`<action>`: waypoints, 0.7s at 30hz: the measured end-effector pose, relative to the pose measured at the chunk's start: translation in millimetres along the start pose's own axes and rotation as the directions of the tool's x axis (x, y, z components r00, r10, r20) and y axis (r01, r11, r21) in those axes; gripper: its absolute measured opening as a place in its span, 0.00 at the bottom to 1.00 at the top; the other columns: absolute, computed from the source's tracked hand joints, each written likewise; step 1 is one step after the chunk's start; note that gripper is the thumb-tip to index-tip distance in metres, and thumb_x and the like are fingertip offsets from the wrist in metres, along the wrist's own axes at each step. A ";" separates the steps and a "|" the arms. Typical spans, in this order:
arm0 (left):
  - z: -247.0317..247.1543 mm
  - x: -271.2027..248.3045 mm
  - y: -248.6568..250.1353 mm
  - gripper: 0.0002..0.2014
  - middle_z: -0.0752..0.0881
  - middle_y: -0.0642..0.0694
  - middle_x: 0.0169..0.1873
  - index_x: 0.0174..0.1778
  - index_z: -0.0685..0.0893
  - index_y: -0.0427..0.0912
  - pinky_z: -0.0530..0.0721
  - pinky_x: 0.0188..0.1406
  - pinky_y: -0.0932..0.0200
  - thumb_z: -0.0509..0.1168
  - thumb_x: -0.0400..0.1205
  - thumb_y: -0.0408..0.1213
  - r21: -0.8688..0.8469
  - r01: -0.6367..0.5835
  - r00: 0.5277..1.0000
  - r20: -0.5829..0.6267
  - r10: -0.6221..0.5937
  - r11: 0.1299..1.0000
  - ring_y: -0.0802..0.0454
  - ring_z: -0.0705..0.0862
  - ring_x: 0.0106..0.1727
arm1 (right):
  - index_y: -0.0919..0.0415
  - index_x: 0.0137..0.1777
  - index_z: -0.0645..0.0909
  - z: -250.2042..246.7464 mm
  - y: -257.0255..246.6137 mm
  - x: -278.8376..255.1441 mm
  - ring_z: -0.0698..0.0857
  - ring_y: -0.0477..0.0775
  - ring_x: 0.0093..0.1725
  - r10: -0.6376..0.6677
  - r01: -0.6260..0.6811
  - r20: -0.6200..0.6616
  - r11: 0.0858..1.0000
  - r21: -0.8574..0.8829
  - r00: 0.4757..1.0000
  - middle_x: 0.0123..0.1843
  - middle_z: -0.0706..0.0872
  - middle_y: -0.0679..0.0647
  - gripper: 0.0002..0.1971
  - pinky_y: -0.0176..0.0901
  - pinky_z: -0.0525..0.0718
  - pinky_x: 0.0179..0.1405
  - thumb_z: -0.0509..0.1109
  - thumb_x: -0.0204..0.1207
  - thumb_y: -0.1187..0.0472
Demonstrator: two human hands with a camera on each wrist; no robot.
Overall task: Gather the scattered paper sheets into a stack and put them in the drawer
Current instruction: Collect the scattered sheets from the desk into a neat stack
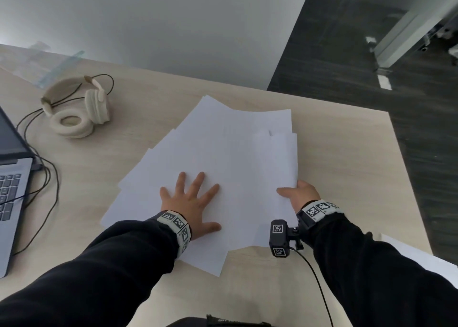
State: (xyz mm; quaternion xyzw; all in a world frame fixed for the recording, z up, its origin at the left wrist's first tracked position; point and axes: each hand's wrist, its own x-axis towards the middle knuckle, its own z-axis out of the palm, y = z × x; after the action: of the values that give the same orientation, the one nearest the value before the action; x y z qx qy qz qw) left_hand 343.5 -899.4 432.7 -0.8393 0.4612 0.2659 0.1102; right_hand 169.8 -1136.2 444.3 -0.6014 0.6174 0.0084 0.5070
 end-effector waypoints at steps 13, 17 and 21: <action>20.0 -36.9 -20.7 0.59 0.28 0.53 0.83 0.79 0.35 0.74 0.41 0.80 0.30 0.66 0.60 0.78 -0.190 0.138 0.990 0.032 -0.135 0.972 0.43 0.29 0.84 | 0.66 0.59 0.80 -67.6 51.6 -35.3 0.81 0.62 0.46 0.077 -0.072 -0.379 0.997 0.028 0.922 0.54 0.85 0.62 0.11 0.46 0.77 0.49 0.63 0.79 0.63; 24.0 -43.7 -20.2 0.58 0.30 0.54 0.84 0.81 0.35 0.70 0.41 0.82 0.34 0.70 0.65 0.68 -0.138 0.019 1.000 0.024 -0.015 0.990 0.44 0.30 0.85 | 0.64 0.56 0.77 -75.9 52.7 -55.0 0.77 0.59 0.45 0.043 0.006 -0.386 0.992 0.125 0.922 0.50 0.80 0.59 0.07 0.42 0.69 0.46 0.63 0.81 0.62; 29.8 -53.7 -25.2 0.57 0.31 0.55 0.84 0.82 0.35 0.69 0.42 0.84 0.41 0.71 0.68 0.62 -0.178 0.007 0.999 -0.039 -0.014 0.984 0.48 0.33 0.85 | 0.59 0.54 0.79 -64.9 48.3 -74.7 0.81 0.57 0.45 -0.041 0.099 -0.274 0.975 0.200 0.961 0.49 0.84 0.55 0.04 0.41 0.74 0.48 0.64 0.81 0.64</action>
State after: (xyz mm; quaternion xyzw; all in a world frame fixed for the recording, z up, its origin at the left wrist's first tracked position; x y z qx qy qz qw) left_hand 330.9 -834.3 435.7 -0.8533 0.4333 0.2886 0.0272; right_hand 75.8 -1108.3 494.4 -0.5612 0.6559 -0.1570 0.4798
